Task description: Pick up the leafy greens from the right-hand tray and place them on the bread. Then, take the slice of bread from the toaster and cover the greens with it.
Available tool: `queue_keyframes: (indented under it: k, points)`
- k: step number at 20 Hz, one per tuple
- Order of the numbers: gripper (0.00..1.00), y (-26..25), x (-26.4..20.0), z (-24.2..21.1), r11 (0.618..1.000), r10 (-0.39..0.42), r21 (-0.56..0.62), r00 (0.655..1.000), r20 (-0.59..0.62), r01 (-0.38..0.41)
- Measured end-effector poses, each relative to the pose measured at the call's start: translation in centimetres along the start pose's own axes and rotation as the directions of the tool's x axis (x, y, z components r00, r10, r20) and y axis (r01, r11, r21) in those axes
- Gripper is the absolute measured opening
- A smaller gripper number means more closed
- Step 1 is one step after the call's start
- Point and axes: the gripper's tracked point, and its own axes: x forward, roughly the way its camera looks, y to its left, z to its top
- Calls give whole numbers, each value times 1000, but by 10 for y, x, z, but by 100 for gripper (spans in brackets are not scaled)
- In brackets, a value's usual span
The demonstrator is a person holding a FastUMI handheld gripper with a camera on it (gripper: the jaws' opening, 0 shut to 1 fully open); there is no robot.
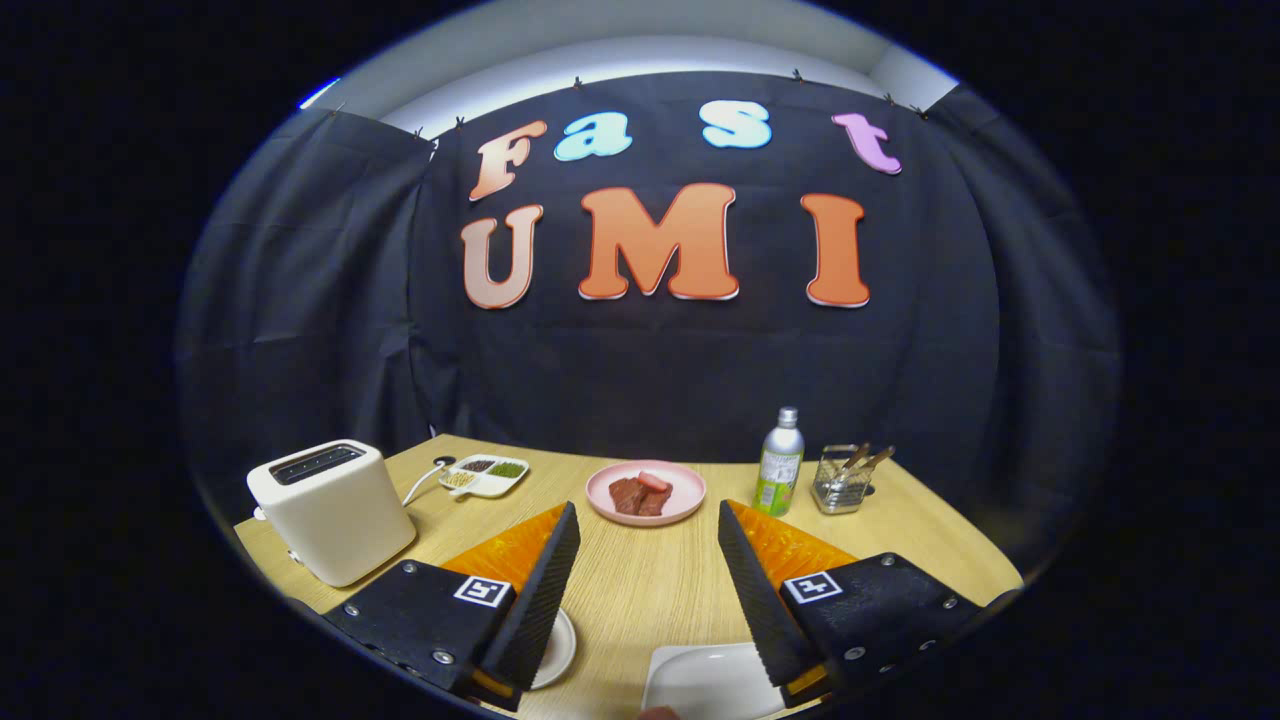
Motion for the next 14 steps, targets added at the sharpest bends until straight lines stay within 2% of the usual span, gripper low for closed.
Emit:
queue_keyframes:
  k: [3,6,11,14]
  points:
    - [91,-7,-12,34,1000,-22,6,992,126,22]
    - [97,-18,-26,56,997,-68,-8,977,203,71]
    - [97,-15,-43,74,998,-59,-16,965,255,65]
    - [97,-9,-51,76,999,-32,17,961,276,28]
